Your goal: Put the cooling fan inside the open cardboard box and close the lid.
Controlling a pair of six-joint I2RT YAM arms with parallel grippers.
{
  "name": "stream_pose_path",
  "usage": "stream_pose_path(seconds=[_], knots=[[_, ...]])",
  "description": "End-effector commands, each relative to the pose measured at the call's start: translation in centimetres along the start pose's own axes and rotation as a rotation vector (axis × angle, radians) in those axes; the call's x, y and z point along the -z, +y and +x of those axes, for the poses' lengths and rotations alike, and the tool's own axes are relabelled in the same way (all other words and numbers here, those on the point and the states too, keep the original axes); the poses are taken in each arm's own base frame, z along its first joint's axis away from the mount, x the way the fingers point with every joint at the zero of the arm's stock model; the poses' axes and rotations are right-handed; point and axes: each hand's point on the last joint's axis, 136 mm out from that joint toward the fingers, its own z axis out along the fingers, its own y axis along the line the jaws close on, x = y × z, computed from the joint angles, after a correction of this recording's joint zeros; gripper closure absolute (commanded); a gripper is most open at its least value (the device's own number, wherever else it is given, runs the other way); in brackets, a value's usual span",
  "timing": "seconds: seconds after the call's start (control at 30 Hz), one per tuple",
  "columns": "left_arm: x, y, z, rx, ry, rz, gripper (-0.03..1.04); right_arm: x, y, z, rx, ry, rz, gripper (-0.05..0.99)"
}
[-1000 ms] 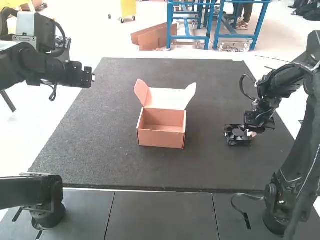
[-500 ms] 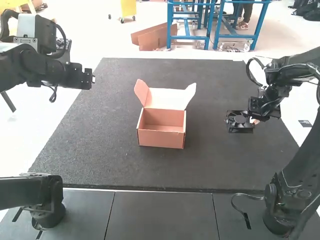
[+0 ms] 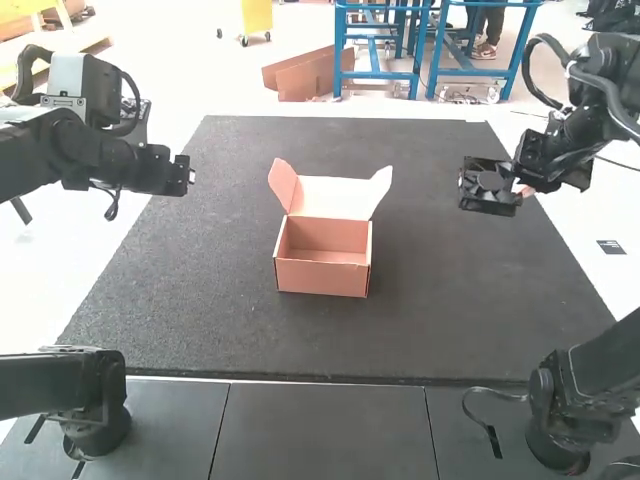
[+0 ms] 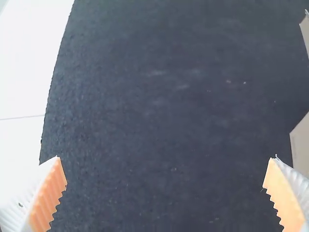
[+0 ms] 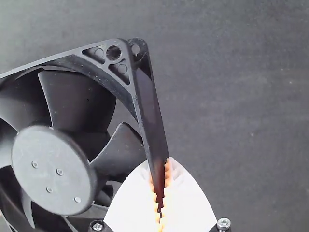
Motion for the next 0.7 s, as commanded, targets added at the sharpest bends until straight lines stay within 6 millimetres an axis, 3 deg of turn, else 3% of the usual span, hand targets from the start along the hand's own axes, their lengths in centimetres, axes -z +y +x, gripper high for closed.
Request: stream_pose_path(seconds=[0.0,0.17,0.37,0.5,0.67], knots=[[0.8,-0.3,-0.7,0.001,-0.039,0.020,0.04,2.5,4.6,-0.9,-0.023,-0.040,-0.118,0.94],[0.8,-0.3,-0.7,0.001,-0.041,0.020,0.04,3.7,9.8,-0.2,0.000,-0.022,-0.199,0.94],[1.4,-0.2,-1.3,0.012,-0.071,0.018,0.04,3.5,15.7,2.8,0.063,0.062,-0.270,0.94],[1.2,-0.2,-0.6,0.018,-0.056,0.017,0.04,2.8,17.9,4.4,0.101,0.111,-0.280,0.94],[1.0,-0.1,0.2,0.023,-0.042,0.015,0.04,1.1,19.2,5.1,0.120,0.155,-0.267,0.94]])
